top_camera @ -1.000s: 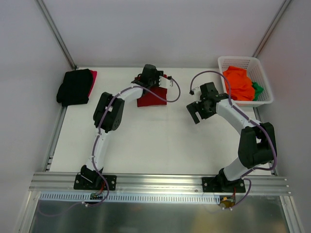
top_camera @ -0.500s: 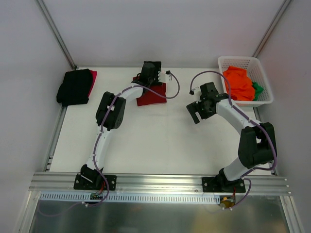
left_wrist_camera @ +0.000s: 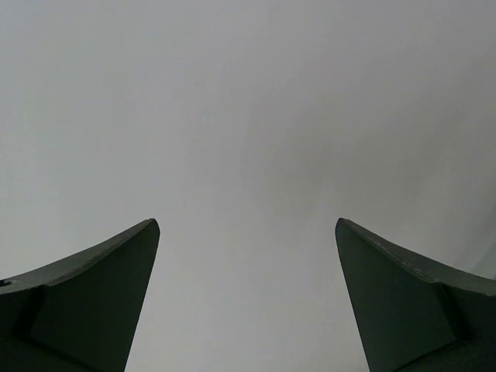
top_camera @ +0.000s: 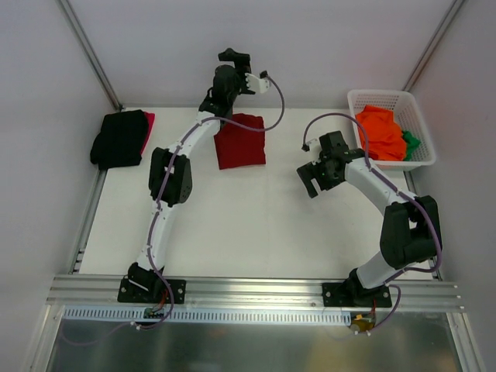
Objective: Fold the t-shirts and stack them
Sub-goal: Fold the tshirt
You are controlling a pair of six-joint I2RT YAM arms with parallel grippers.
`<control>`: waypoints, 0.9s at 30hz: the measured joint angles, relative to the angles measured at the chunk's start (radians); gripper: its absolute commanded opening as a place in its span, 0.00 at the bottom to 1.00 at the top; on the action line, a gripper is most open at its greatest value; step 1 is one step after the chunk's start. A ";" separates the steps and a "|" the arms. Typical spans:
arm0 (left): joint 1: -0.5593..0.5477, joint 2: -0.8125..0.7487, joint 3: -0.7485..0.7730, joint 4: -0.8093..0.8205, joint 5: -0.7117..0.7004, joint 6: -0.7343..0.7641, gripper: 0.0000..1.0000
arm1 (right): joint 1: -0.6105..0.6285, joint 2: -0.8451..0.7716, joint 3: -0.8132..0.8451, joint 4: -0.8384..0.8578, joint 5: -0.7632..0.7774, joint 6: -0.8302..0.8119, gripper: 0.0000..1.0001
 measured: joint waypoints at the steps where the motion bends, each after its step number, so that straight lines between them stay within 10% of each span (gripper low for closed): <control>1: 0.009 0.011 0.053 -0.010 -0.002 -0.004 0.99 | 0.000 -0.002 0.000 -0.001 -0.002 0.000 0.99; 5: 0.038 -0.052 0.013 -0.091 0.027 -0.124 0.99 | 0.000 -0.004 0.000 -0.004 -0.040 -0.002 0.99; 15: -0.172 -0.684 -1.056 -0.249 0.243 -0.307 0.99 | 0.000 -0.005 0.053 -0.033 -0.137 -0.018 0.99; 27: -0.158 -0.700 -1.165 -0.079 0.208 -0.298 0.99 | 0.009 -0.003 0.053 -0.034 -0.138 -0.015 0.99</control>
